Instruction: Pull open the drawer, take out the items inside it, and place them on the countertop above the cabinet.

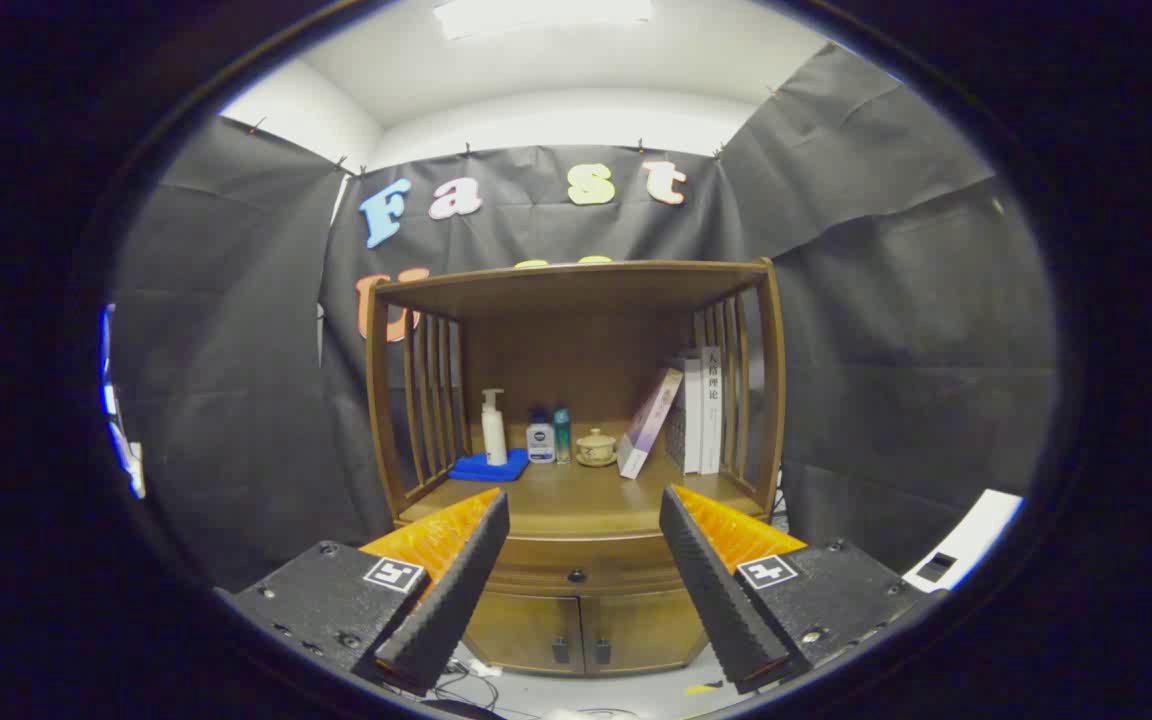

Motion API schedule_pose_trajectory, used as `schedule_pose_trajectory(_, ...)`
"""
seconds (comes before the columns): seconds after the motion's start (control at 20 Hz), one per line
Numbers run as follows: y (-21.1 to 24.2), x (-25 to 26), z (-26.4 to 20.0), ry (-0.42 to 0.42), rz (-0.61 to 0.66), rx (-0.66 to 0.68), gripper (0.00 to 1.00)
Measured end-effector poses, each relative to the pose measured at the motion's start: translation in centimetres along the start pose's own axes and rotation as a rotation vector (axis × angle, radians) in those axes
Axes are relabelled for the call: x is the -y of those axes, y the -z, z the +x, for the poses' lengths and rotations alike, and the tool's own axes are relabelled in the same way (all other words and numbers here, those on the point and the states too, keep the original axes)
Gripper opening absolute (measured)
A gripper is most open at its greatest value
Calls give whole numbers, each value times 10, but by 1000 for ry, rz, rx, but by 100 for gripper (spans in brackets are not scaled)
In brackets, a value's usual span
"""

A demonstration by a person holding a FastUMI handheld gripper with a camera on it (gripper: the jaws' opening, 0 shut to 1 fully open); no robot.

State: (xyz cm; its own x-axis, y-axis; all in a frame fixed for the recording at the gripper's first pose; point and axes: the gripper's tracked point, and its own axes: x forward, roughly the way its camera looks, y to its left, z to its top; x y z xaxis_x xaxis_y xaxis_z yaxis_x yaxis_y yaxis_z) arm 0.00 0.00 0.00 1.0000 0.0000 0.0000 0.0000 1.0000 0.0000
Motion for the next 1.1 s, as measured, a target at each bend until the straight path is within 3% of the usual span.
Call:
schedule_pose_trajectory(0.2, 5, -5, -8, -27, 18, -12, 99)
schedule_pose_trajectory(0.55, -4, -3, -18, -3, 15, 26, 99)
schedule_pose_trajectory(1.1, 14, -10, -2, -2, 10, 15, 99)
